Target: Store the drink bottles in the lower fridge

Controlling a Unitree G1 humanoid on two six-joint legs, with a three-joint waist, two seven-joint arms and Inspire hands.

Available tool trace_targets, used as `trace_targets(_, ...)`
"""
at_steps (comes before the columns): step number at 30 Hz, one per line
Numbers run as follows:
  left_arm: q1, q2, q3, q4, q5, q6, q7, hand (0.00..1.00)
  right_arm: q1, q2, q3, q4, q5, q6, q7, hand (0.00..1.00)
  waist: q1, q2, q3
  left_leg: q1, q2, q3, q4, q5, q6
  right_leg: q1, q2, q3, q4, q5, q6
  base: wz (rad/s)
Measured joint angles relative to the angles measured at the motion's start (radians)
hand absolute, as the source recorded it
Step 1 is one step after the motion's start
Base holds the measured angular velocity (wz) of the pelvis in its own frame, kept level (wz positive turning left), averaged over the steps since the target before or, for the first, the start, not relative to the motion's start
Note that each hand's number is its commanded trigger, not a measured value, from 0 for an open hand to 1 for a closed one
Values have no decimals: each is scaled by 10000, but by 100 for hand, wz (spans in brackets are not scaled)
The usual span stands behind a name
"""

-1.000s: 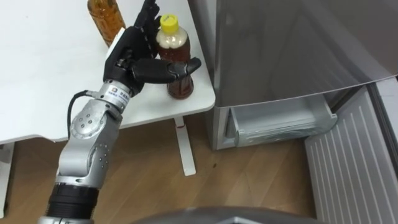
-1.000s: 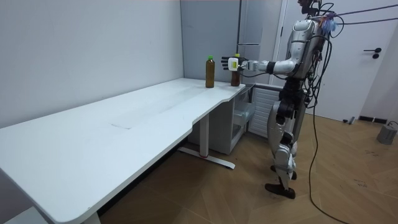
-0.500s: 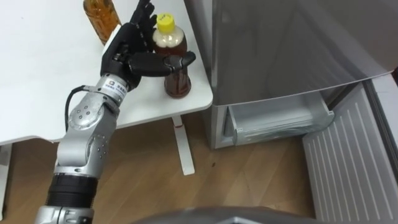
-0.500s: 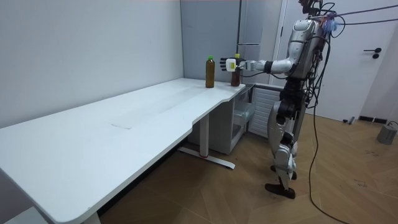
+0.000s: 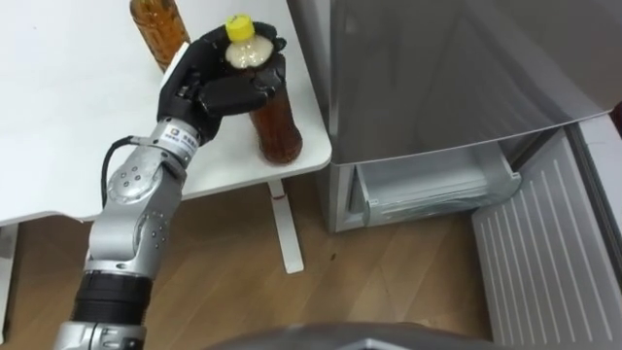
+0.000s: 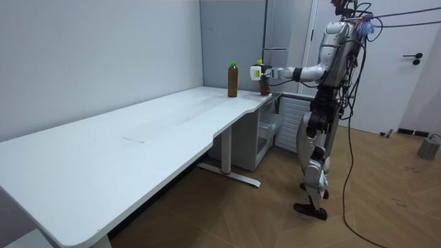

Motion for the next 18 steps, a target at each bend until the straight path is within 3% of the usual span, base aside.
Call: trace_targets(18,-22,9,-27,-63,-79,450,-3,100,-186,5,-1,-167,-15,24,-6,0,-117,-52,-6,-46,21,-11,52,5,-8,-31,10,-12,29,44,-15,0)
